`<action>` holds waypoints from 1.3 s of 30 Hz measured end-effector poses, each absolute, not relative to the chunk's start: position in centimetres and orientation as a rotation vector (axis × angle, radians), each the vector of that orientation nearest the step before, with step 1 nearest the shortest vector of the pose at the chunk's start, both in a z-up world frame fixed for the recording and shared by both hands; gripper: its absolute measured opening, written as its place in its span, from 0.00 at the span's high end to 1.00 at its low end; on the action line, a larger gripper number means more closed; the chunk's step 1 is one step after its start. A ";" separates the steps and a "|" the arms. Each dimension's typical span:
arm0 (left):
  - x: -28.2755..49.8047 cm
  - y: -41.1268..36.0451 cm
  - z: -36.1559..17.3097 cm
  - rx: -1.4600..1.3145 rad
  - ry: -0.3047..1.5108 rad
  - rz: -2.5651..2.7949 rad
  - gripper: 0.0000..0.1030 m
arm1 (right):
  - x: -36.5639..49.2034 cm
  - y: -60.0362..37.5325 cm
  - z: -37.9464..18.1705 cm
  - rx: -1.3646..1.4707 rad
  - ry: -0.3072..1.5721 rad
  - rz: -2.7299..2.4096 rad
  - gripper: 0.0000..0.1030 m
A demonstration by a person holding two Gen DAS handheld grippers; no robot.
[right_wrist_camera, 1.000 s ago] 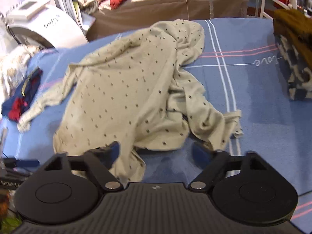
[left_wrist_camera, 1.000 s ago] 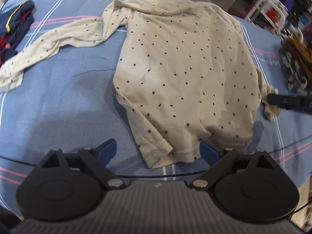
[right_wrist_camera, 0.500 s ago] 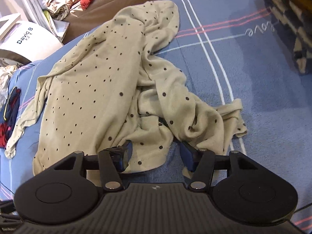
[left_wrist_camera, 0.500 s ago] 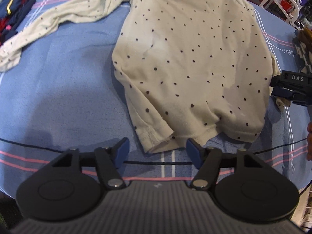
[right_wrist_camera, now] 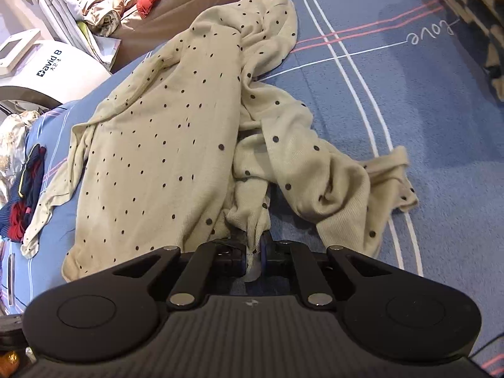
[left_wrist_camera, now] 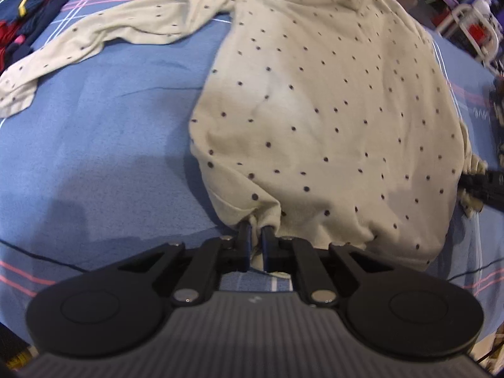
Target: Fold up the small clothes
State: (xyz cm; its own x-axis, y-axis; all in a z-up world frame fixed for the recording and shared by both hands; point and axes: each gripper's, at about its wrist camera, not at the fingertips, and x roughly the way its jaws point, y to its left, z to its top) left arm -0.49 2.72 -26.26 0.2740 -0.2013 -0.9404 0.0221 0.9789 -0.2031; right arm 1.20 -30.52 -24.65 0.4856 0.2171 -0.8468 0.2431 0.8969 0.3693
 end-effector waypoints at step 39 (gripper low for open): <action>0.7 4.1 -21.6 0.025 1.196 -0.333 0.16 | -6.2 -35.8 -20.9 0.480 1.108 -0.321 0.09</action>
State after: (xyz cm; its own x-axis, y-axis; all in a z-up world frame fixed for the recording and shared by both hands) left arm 0.74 4.06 -21.59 0.3234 -0.2404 -0.9152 0.2666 0.9511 -0.1557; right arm -6.19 -35.80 -20.87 0.4171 -0.0105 -0.9088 0.4768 0.8538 0.2090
